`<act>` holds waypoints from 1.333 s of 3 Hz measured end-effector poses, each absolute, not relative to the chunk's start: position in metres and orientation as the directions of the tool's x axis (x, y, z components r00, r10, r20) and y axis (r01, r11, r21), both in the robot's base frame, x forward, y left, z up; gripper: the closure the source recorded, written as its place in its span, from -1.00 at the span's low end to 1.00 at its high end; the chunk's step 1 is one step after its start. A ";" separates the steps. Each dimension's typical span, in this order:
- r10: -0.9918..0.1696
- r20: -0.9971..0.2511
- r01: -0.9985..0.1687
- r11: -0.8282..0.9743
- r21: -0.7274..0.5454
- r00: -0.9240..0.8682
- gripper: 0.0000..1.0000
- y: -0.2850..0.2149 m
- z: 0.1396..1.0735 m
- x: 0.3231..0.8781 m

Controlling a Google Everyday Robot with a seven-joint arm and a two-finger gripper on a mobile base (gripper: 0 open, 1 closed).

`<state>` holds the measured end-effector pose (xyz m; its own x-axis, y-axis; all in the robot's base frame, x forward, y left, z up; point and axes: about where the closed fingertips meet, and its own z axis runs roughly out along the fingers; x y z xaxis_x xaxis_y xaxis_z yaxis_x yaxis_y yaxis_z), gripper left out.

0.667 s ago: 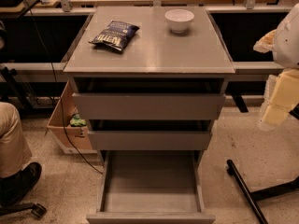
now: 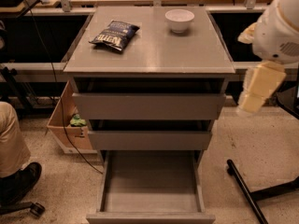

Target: Place blue chip bag into bottom drawer

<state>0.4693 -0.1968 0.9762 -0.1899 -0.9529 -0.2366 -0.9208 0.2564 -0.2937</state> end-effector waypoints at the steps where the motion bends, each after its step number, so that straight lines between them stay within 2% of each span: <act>1: -0.947 -0.281 -0.898 0.251 -0.360 -0.152 -1.00 -0.163 0.975 0.529; 3: -0.909 -0.396 -0.846 0.312 -0.432 -0.133 -1.00 -0.082 0.972 0.633; 4: -0.888 -0.429 -0.837 0.354 -0.416 -0.162 -1.00 -0.057 0.965 0.654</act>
Offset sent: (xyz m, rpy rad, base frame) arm 0.1920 0.1163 0.0003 0.1431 -0.2376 0.0018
